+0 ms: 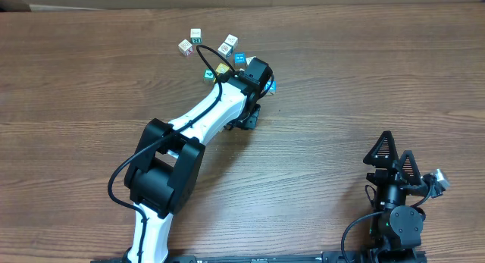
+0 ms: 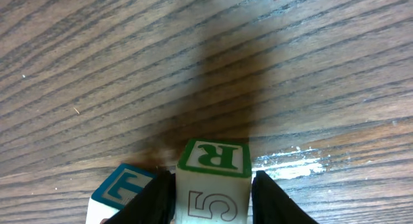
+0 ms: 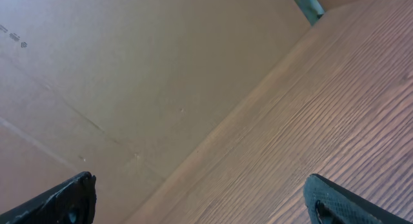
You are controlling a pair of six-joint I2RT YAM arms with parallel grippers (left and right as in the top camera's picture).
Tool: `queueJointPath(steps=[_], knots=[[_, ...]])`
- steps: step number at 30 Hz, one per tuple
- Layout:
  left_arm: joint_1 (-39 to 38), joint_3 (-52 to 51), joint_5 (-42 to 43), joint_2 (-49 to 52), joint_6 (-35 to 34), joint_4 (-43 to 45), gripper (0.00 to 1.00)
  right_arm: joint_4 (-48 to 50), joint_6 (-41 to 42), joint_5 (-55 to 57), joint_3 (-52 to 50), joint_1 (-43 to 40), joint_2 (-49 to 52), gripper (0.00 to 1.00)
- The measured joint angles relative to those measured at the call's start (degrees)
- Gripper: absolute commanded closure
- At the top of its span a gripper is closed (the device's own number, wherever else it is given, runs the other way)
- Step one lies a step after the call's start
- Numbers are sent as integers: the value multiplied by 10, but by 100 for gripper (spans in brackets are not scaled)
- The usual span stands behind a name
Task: Form a circle
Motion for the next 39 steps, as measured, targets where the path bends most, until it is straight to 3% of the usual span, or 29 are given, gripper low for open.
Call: queueJointPath(steps=[12, 16, 22, 39], knots=[[0, 0, -3, 0, 2, 20, 60, 0, 0, 0, 0, 0, 0, 0], [0, -1, -11, 0, 2, 23, 68, 0, 0, 0, 0, 0, 0, 0], [0, -1, -15, 0, 15, 23, 72, 0, 0, 0, 0, 0, 0, 0], [0, -1, -19, 0, 47, 14, 70, 0, 0, 0, 0, 0, 0, 0]])
